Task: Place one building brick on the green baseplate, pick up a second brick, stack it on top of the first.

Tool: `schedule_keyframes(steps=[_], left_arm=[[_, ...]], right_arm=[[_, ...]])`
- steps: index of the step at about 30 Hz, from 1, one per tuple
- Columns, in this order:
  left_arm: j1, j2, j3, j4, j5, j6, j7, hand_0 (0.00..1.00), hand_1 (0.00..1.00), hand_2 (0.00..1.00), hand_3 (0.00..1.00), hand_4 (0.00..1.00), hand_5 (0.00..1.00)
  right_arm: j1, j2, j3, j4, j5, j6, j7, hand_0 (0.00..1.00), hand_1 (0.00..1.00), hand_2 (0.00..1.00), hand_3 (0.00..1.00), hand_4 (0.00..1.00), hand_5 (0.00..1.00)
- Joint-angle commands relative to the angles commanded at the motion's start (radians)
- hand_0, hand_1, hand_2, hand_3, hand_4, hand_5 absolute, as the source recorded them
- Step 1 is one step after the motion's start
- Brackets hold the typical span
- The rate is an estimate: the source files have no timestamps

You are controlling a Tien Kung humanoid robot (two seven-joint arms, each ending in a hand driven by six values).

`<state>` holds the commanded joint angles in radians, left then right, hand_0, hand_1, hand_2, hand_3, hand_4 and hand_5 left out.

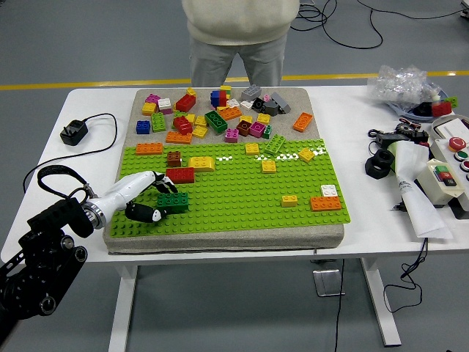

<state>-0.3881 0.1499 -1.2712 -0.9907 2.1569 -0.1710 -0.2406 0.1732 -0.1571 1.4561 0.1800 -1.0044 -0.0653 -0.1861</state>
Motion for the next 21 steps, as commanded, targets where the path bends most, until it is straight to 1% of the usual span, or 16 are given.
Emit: schedule_keyframes(steps=[4,5,11,12,17,18,21], left_arm=[[0.001,-0.004,0.005,0.008,0.002,0.001,-0.002,0.766,0.675,0.544,0.536,0.535,0.002],[0.001,-0.005,0.005,0.01,0.003,0.001,-0.002,0.78,0.688,0.546,0.541,0.554,0.002],[0.0,-0.006,0.002,0.017,0.001,0.005,-0.007,0.78,0.688,0.546,0.541,0.554,0.002],[-0.001,-0.006,0.001,0.017,0.001,0.006,-0.008,0.802,0.701,0.551,0.548,0.581,0.002],[-0.004,-0.006,-0.001,0.026,0.001,0.012,-0.014,0.802,0.701,0.551,0.548,0.581,0.002],[-0.004,-0.006,-0.001,0.027,0.001,0.012,-0.015,0.822,0.731,0.561,0.566,0.621,0.002],[-0.006,-0.007,0.0,0.033,0.0,0.011,-0.017,0.822,0.731,0.561,0.566,0.621,0.002]], right_arm=[[0.0,0.0,0.001,0.0,0.0,0.001,-0.002,0.791,0.748,0.788,0.76,0.922,0.639],[0.0,0.0,0.001,0.0,0.0,0.002,-0.002,0.791,0.748,0.788,0.76,0.921,0.637],[0.001,0.002,0.001,0.0,0.001,0.0,-0.002,0.791,0.748,0.788,0.76,0.921,0.637],[0.001,0.002,0.001,0.0,0.001,0.0,-0.002,0.791,0.747,0.788,0.76,0.921,0.636],[0.002,0.003,-0.001,0.0,0.003,-0.001,-0.001,0.791,0.747,0.788,0.76,0.921,0.636],[0.002,0.003,-0.001,0.0,0.003,-0.001,-0.001,0.791,0.748,0.788,0.76,0.921,0.636],[0.002,0.003,-0.001,0.0,0.004,0.001,-0.001,0.791,0.748,0.788,0.76,0.921,0.636]])
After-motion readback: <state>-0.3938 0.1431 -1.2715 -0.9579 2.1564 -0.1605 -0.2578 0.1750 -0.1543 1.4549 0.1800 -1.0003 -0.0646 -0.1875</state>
